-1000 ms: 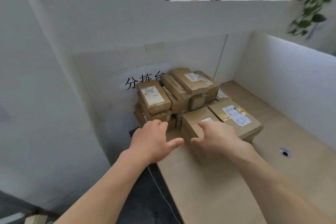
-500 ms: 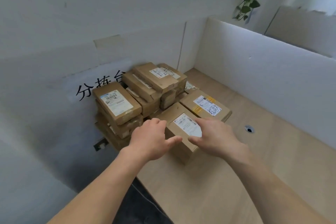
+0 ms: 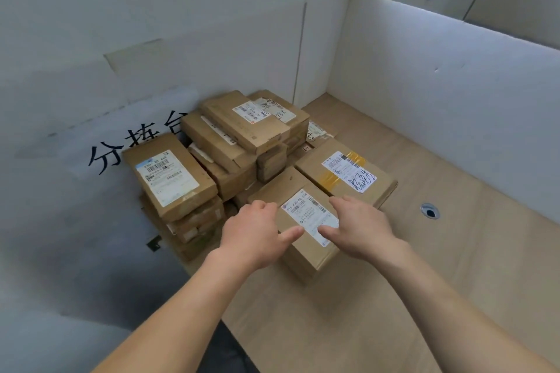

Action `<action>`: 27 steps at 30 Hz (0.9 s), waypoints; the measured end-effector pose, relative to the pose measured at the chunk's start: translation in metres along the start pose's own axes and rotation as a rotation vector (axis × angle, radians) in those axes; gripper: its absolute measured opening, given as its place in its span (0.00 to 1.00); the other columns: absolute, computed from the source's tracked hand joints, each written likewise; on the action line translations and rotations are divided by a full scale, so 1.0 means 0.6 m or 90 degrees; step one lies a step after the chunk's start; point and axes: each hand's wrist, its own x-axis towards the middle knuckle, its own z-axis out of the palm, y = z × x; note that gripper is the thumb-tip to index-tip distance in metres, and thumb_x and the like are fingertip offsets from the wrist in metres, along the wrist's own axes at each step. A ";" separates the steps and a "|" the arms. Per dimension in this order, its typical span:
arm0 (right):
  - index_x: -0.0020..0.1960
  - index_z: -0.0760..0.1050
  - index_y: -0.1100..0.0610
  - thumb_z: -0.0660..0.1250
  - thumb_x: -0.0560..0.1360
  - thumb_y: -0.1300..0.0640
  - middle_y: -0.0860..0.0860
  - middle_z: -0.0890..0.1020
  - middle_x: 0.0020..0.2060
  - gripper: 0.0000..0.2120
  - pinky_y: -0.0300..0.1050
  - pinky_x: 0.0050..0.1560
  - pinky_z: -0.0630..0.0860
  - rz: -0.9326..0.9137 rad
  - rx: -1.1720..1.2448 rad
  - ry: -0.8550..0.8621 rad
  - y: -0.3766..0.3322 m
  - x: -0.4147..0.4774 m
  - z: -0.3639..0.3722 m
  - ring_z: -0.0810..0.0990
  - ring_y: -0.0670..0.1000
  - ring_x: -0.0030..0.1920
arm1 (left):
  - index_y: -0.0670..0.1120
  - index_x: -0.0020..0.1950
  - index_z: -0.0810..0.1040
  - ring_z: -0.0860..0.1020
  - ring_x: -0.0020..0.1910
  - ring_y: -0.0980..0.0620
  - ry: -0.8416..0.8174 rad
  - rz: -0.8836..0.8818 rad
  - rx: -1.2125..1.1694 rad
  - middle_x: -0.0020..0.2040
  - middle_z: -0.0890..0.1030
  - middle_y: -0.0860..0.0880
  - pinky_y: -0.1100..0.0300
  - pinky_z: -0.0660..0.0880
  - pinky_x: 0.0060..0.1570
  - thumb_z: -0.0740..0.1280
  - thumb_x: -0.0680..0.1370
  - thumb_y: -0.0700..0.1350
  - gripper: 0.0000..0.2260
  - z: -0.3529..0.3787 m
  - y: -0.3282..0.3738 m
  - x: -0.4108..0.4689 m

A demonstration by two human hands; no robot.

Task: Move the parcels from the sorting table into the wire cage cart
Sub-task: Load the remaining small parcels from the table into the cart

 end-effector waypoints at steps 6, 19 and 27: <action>0.54 0.71 0.48 0.64 0.75 0.38 0.48 0.78 0.52 0.16 0.48 0.44 0.73 0.005 0.019 -0.070 0.026 0.057 0.043 0.76 0.51 0.51 | 0.52 0.76 0.66 0.72 0.67 0.48 -0.027 -0.062 -0.016 0.72 0.71 0.49 0.52 0.74 0.55 0.60 0.74 0.72 0.36 0.045 0.006 0.024; 0.61 0.70 0.43 0.72 0.65 0.35 0.41 0.81 0.55 0.28 0.50 0.51 0.81 0.065 0.178 -0.190 0.012 0.018 0.112 0.81 0.47 0.52 | 0.51 0.74 0.66 0.74 0.61 0.51 -0.069 -0.115 -0.193 0.69 0.69 0.49 0.62 0.69 0.52 0.70 0.75 0.61 0.31 0.115 -0.024 -0.012; 0.60 0.73 0.48 0.75 0.65 0.41 0.45 0.82 0.55 0.27 0.49 0.56 0.78 0.150 0.253 -0.205 -0.012 -0.069 0.134 0.80 0.50 0.55 | 0.56 0.76 0.61 0.73 0.64 0.52 -0.006 -0.130 -0.369 0.67 0.70 0.52 0.55 0.73 0.65 0.78 0.70 0.50 0.40 0.145 -0.044 -0.092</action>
